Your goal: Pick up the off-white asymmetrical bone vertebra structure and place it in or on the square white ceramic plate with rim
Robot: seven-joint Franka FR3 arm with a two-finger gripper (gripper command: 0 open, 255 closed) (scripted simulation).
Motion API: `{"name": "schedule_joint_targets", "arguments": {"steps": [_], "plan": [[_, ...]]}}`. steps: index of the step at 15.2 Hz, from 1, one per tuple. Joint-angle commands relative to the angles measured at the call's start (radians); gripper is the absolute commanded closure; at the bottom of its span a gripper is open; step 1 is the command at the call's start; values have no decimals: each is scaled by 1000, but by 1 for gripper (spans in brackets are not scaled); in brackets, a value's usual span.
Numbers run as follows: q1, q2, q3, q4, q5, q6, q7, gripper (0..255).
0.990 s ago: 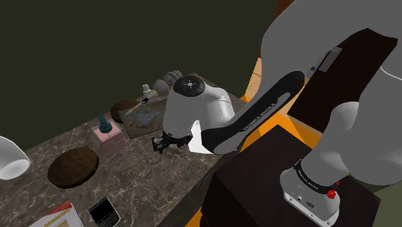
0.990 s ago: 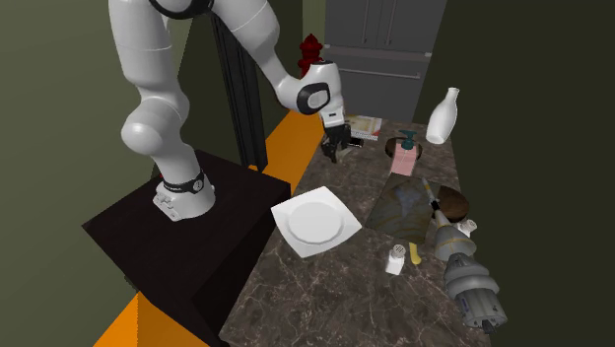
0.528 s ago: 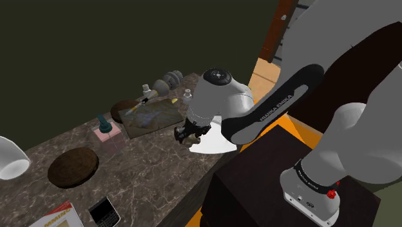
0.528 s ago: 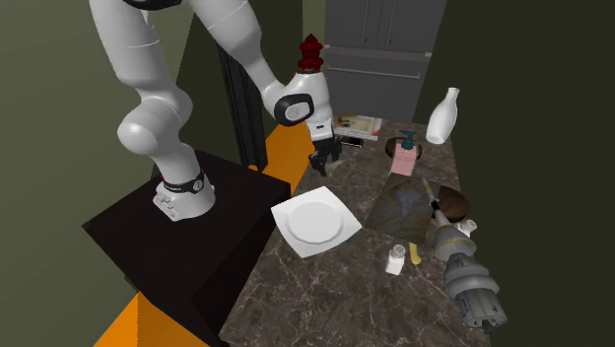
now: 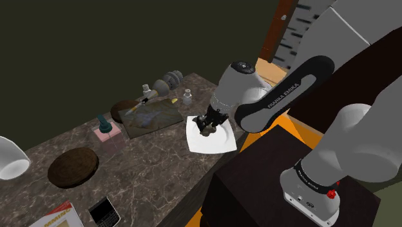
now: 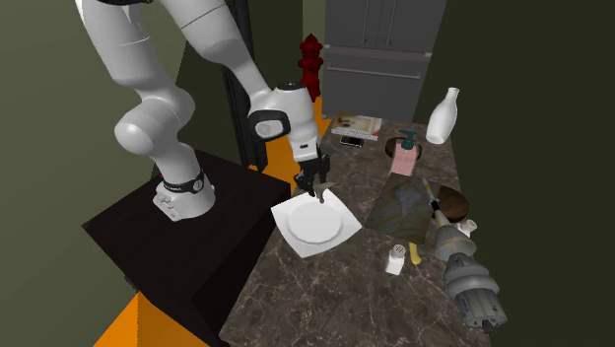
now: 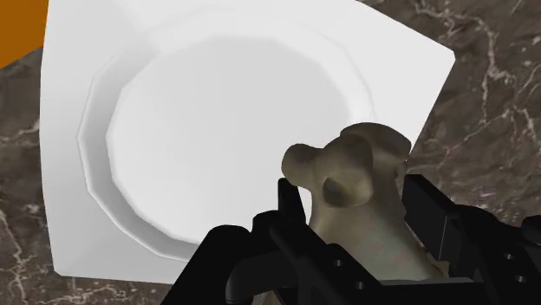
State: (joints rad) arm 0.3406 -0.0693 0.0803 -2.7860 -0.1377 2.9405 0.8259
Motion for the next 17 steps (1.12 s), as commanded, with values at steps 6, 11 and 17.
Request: {"name": "schedule_joint_targets", "arguments": {"steps": [6,11,17], "plan": [[-24,29,-90,-51,73,84,-186,255],[-25,130,-102,-42,18,176,-143,255],[10,205,-146,-31,-18,240,-113,255]]}}
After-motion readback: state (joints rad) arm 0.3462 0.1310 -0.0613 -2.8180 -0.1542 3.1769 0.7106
